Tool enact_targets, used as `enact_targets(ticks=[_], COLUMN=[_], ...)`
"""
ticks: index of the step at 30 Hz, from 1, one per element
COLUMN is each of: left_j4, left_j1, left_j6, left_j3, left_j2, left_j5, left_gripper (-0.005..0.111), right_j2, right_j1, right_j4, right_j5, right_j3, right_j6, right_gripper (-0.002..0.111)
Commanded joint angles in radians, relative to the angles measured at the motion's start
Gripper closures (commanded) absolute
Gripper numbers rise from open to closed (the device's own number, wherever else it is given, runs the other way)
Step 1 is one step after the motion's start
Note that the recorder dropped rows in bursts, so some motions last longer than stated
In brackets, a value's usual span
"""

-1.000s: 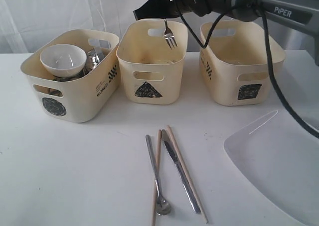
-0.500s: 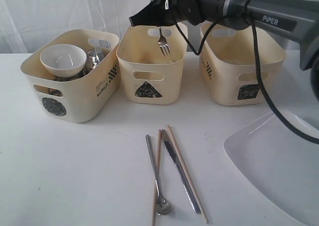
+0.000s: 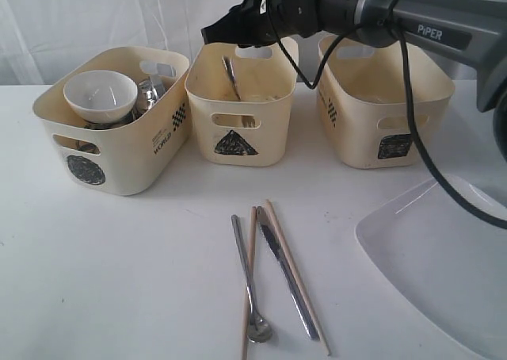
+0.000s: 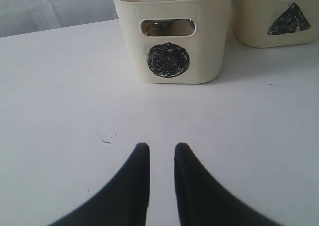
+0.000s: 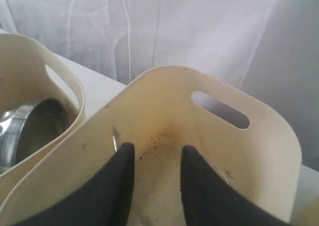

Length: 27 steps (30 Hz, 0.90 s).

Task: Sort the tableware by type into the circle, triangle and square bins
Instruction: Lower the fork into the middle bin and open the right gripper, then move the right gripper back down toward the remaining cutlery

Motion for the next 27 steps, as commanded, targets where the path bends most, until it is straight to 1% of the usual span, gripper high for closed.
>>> enact_targets(ticks=[1,7,11,16,23,25,27], left_j4=[-0.002,-0.002,-0.002,-0.002,-0.002,-0.002,-0.002], left_j1=[0.003,0.003,0.003,0.003,0.003,0.003,0.003], left_j6=[-0.007,-0.007,-0.007,-0.007,-0.007,-0.007,-0.007], left_j3=[0.004,0.004,0.004,0.004,0.004,0.004,0.004], left_j2=[-0.005,-0.005,-0.005,-0.005,-0.005,-0.005,-0.005], left_j5=[0.004,0.004,0.004,0.004,0.004,0.004,0.004], left_gripper=[0.081,0.081,0.081,0.081,0.081,0.081,0.081], right_j2=[-0.005,-0.052,-0.113,-0.195,-0.232,-0.235,-0.243], right_j1=[-0.004,-0.004,-0.004,-0.004,-0.004,0.001,0.011], right_j4=[0.002,0.002,0.002,0.019,0.156,0.221,0.24], right_j5=[0.005,0.071,0.164,0.39,0.774,0.809,0.803], right_j3=[-0.01,-0.01,-0.01,-0.01,-0.006,0.028,0.085], right_j6=[-0.013,-0.013,-0.013,-0.013,-0.11,-0.156,-0.168], right_gripper=[0.072,0.071,0.071,0.071,0.071,0.071,0.071])
